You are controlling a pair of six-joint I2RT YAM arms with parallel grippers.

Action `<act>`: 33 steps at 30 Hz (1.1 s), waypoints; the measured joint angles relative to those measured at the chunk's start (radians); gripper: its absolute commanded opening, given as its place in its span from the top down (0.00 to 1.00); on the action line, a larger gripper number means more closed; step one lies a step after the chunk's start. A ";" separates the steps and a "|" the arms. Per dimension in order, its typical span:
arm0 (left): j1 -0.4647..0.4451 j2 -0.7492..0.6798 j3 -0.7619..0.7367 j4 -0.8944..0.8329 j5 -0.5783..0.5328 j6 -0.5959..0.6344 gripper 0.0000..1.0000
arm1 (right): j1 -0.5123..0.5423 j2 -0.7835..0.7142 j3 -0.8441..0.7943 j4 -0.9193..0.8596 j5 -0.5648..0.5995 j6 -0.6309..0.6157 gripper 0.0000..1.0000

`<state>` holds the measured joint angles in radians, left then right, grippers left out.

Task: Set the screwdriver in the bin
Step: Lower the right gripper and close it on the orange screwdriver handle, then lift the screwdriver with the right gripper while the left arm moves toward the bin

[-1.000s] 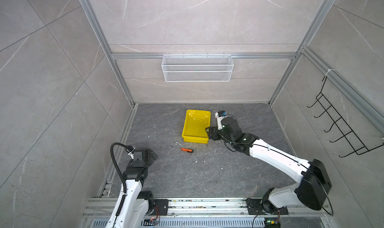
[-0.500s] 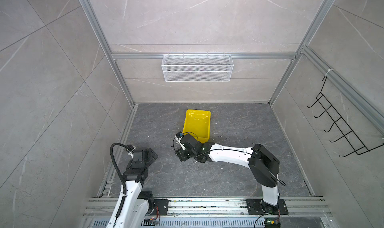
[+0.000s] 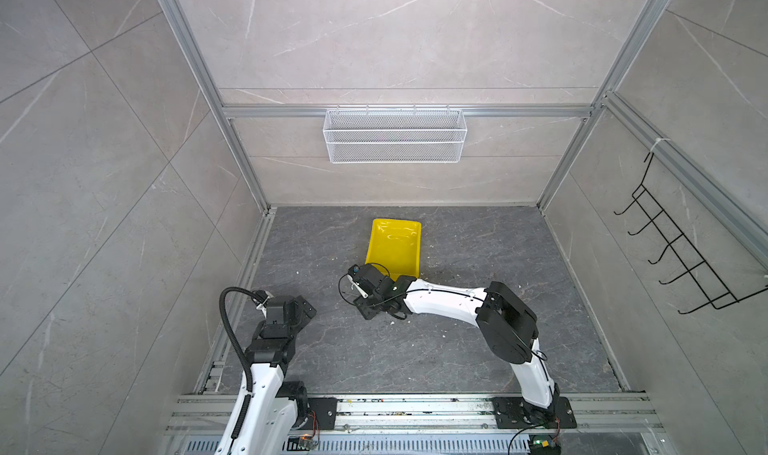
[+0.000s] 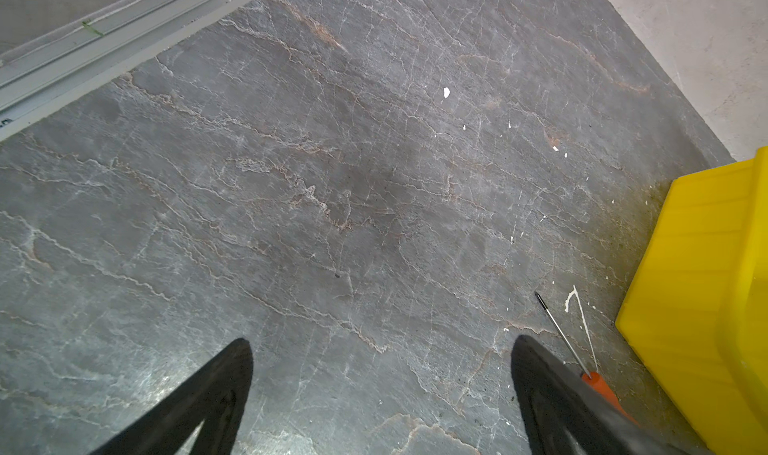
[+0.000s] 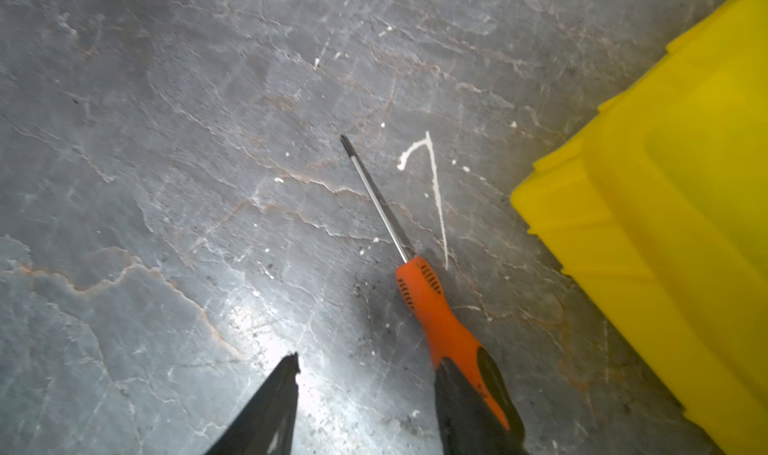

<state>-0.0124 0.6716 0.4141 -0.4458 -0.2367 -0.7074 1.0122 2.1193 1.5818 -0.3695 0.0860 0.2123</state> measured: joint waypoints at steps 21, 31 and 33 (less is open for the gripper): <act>0.000 0.029 0.000 0.006 0.003 0.000 0.02 | -0.051 0.053 0.000 -0.032 0.031 -0.030 0.60; 0.000 0.029 0.000 0.006 0.003 0.000 0.02 | -0.047 0.068 -0.002 -0.041 0.003 -0.034 0.82; 0.000 0.029 0.000 0.006 0.004 0.001 0.02 | -0.042 0.067 -0.005 -0.037 0.004 -0.031 0.87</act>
<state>-0.0124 0.7002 0.4137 -0.4397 -0.2329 -0.7067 0.9707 2.1860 1.5768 -0.4068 0.0902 0.1810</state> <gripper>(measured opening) 0.978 0.240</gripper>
